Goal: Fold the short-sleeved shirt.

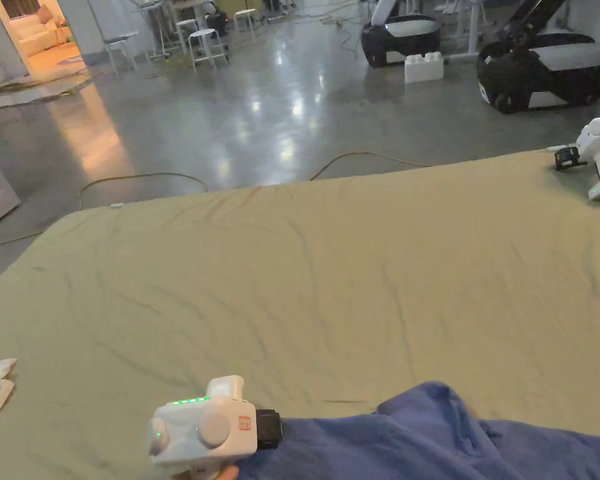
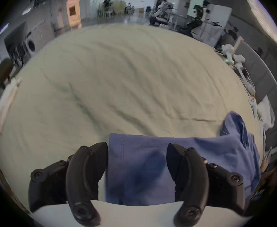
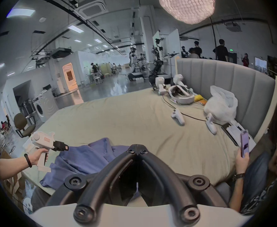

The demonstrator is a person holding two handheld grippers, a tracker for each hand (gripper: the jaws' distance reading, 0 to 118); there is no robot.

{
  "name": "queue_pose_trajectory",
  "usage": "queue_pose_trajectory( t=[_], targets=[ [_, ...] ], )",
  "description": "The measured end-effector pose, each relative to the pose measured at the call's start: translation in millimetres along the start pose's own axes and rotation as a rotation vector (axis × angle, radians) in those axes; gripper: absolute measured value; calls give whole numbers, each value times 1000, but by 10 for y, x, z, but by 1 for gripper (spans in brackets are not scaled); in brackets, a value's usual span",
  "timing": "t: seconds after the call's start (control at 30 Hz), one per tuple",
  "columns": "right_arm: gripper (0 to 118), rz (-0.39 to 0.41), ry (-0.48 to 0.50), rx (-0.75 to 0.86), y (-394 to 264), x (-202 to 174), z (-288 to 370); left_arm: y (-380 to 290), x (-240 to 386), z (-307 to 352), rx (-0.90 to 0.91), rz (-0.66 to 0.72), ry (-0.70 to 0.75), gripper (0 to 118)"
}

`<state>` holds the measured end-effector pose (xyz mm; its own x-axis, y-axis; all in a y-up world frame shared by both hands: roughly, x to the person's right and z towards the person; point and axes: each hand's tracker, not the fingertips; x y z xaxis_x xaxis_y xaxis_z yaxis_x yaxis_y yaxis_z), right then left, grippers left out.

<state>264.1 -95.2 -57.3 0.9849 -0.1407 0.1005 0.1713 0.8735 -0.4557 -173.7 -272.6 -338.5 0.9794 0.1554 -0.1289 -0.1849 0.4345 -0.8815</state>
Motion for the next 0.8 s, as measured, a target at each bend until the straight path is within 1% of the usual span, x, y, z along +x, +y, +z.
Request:
queue_pose_trajectory(
  t=[0.03,0.07,0.1,0.13,0.17,0.2,0.27,0.3,0.33,0.37,0.4,0.43,0.47,0.5,0.53,0.57,0.63,0.7,0.73,0.8],
  targets=[
    [0,9,-19,-12,-15,8,-21,1,19,-46,-9,18,3,68],
    [0,17,-27,-24,-25,13,-40,-14,47,-75,12,-17,42,65],
    [0,22,-27,-31,-35,14,-59,-54,74,-35,17,-49,53,57],
    [0,22,-26,-37,-45,14,-87,-78,135,-22,18,-105,64,33],
    [0,19,-20,-46,-49,12,-126,-94,186,-5,22,-147,56,5],
    [0,12,-13,-59,-42,4,-196,-94,257,-9,12,-167,31,5],
    [0,4,7,-84,1,-28,-358,-141,330,-114,-10,-194,99,5],
    [0,5,26,-94,33,-40,-462,-155,345,-172,-20,-209,109,5],
    [0,26,65,-113,89,-51,-621,-155,339,-193,-23,-210,109,5],
    [6,44,86,-136,142,-59,-783,-151,329,-201,-21,-211,108,5],
    [23,62,108,-194,216,-66,-991,-142,330,-201,-29,-220,110,5],
    [50,71,124,-262,285,-67,-1275,-123,329,-191,-36,-225,110,5],
    [78,59,133,-336,334,-66,-1548,-110,330,-191,-44,-225,109,5],
    [79,39,141,-432,361,-62,-1870,-100,324,-179,-51,-228,108,5],
    [78,31,161,-472,324,-25,-2141,-98,324,-180,-57,-230,108,5],
    [78,48,170,-474,315,-21,-2373,-85,330,-178,-42,-231,98,5],
    [78,146,153,-577,218,-23,-2846,-81,326,-177,-49,-240,96,5],
    [78,222,125,-645,83,-13,-3164,-67,307,-172,-54,-236,91,5],
    [78,251,126,-672,16,-10,-3272,-55,295,-168,-57,-230,86,5],
    [78,282,157,-722,-123,-3,-3408,-48,289,-158,-60,-226,79,5]
  ],
)
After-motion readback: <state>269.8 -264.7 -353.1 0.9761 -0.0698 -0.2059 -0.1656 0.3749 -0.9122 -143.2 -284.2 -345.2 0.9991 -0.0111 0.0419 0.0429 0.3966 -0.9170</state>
